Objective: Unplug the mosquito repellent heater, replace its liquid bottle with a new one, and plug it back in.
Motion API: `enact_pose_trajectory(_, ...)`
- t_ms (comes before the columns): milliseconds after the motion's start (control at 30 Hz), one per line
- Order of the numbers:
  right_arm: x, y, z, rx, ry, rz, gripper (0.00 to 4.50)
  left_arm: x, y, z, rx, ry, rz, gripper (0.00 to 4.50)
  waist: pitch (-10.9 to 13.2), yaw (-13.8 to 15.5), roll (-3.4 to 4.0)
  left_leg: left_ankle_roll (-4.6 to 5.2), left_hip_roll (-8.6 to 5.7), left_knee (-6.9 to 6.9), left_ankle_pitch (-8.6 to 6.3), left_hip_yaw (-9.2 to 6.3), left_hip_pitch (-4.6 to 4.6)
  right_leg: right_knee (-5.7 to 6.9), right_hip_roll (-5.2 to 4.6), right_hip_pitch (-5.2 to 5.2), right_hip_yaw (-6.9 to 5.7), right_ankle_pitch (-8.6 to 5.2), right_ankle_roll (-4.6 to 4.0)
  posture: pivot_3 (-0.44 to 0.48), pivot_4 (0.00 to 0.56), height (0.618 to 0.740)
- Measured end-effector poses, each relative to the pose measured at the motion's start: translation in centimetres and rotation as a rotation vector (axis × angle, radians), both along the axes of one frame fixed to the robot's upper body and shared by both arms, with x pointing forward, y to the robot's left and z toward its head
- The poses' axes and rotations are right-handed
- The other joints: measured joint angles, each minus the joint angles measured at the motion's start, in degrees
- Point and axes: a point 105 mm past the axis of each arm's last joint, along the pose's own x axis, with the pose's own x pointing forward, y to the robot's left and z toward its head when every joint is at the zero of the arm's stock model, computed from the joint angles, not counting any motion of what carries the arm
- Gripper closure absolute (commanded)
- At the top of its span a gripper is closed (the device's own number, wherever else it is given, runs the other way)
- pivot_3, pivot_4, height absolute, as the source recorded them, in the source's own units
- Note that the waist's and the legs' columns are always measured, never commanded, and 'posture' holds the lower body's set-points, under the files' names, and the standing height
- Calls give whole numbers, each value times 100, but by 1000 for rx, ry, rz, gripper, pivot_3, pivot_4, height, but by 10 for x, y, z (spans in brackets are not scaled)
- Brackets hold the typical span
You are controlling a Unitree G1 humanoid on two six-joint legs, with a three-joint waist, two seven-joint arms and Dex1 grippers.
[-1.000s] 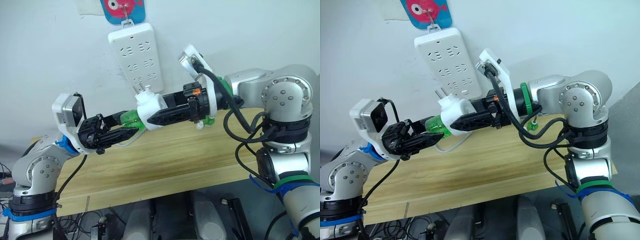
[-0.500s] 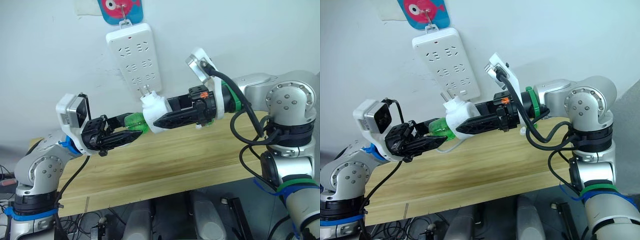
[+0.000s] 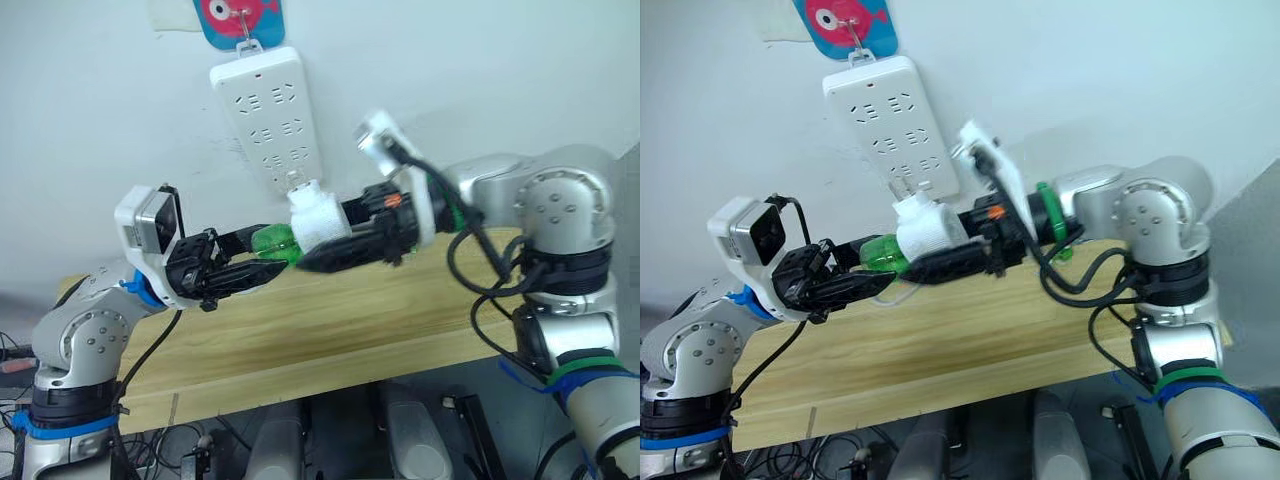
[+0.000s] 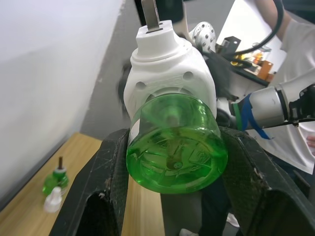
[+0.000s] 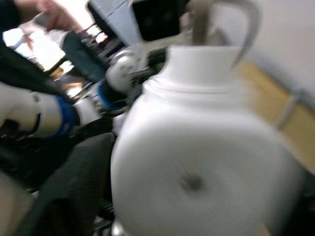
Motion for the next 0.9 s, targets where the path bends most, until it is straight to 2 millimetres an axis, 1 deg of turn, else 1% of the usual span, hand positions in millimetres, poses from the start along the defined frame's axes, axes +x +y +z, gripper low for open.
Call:
enact_pose_trajectory(367,2,-3,0,-5,-8,-16,10,0,0,-2,-1,7,3,2191,0,-15,0,0,-1,0,0,-1,0,-2,0,1,-2,0,0,-207,333,734)
enact_pose_trajectory(900,9,-18,2,-15,-1,-52,10,-1,8,-6,5,33,43,2191,0,-10,0,0,-1,0,0,1,0,-2,0,1,-1,0,0,-198,326,734)
